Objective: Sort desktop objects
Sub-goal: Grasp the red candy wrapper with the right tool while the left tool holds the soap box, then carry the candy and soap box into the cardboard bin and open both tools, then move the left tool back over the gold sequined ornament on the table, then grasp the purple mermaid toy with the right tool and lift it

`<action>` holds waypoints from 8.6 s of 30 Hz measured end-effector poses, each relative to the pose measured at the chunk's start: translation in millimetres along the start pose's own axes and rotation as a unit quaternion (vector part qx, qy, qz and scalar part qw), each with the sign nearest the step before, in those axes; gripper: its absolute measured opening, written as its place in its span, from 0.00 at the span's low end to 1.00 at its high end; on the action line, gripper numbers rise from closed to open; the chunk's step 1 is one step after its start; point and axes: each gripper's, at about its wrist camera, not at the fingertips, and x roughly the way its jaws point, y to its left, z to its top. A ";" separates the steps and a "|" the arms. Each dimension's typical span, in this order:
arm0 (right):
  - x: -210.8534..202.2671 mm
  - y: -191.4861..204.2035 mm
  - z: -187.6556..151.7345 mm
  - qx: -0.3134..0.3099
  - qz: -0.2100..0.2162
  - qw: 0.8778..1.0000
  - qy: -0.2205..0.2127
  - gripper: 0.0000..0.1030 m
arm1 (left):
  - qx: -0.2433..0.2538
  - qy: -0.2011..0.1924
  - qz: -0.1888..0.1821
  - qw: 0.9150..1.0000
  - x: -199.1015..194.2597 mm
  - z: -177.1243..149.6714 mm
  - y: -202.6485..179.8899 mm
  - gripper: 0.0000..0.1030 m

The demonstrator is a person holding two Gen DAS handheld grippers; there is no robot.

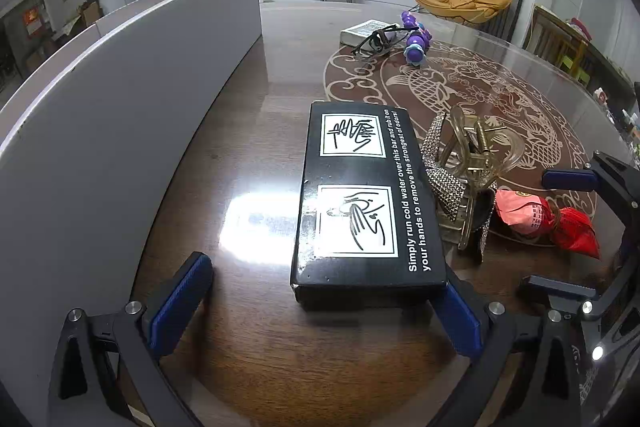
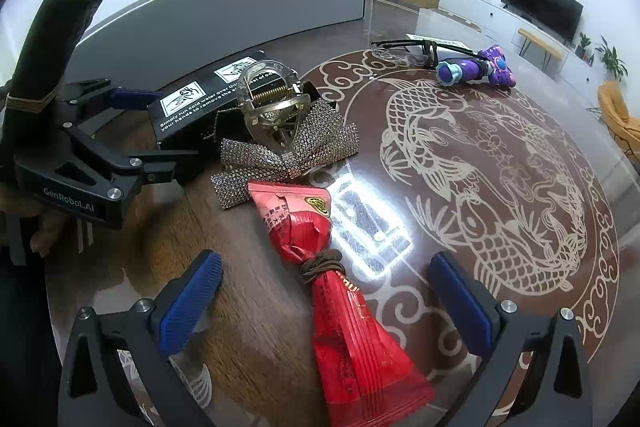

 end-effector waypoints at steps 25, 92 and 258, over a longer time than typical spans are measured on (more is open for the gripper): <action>0.4 -0.2 -0.4 0.000 0.000 1.000 0.000 1.00 | 0.023 0.007 -0.002 1.000 12.0 20.4 -4.9 1.00; -21.9 -7.0 12.0 0.036 -0.006 0.996 0.084 0.19 | -0.039 -0.004 -0.075 0.996 -46.3 -25.0 6.9 0.56; 41.7 -107.3 71.8 0.190 -0.152 0.970 -0.026 0.23 | 0.004 -0.001 -0.008 1.000 24.4 36.6 -5.9 1.00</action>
